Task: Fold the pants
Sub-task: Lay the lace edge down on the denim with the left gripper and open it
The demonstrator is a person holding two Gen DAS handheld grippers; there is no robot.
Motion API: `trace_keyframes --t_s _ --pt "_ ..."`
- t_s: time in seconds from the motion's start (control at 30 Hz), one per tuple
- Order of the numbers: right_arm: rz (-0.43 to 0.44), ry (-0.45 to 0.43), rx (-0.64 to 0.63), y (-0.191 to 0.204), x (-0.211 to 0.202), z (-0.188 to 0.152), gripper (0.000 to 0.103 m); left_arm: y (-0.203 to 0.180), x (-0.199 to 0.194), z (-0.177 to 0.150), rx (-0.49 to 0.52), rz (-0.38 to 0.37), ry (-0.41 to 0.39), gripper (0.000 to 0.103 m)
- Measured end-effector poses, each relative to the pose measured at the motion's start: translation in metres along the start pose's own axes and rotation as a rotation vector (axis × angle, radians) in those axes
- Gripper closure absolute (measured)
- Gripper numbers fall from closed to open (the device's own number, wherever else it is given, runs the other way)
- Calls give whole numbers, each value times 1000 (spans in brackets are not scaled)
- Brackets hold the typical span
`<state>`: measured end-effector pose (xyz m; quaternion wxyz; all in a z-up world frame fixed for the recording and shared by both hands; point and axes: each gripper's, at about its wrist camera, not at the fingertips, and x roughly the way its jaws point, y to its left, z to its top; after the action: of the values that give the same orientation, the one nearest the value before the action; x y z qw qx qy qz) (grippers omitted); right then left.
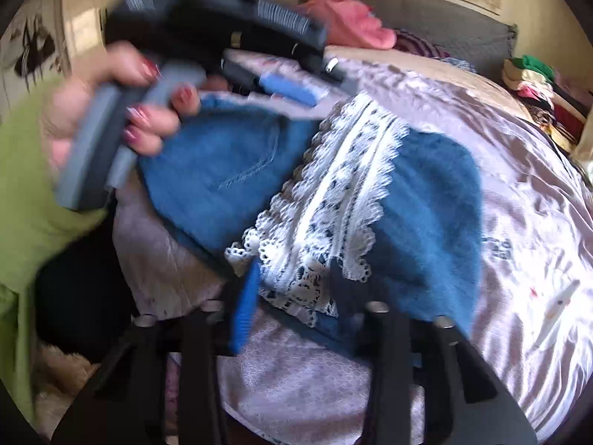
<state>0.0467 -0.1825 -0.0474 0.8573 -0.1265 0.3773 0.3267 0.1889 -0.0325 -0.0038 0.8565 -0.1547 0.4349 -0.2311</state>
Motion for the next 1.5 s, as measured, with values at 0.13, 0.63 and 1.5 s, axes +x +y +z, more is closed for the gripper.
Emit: trace_keyframes --t_s 0.13,0.63,1.5 --pt "44 -24 -13 9 -1 3 89 -19 11 -7 66 -24 41 61" --pt "57 -81 77 -7 -34 3 80 -23 45 -21 121 87 89 61" --pt "-85 27 289 -62 4 -14 52 -37 49 -47 249 273 98 44"
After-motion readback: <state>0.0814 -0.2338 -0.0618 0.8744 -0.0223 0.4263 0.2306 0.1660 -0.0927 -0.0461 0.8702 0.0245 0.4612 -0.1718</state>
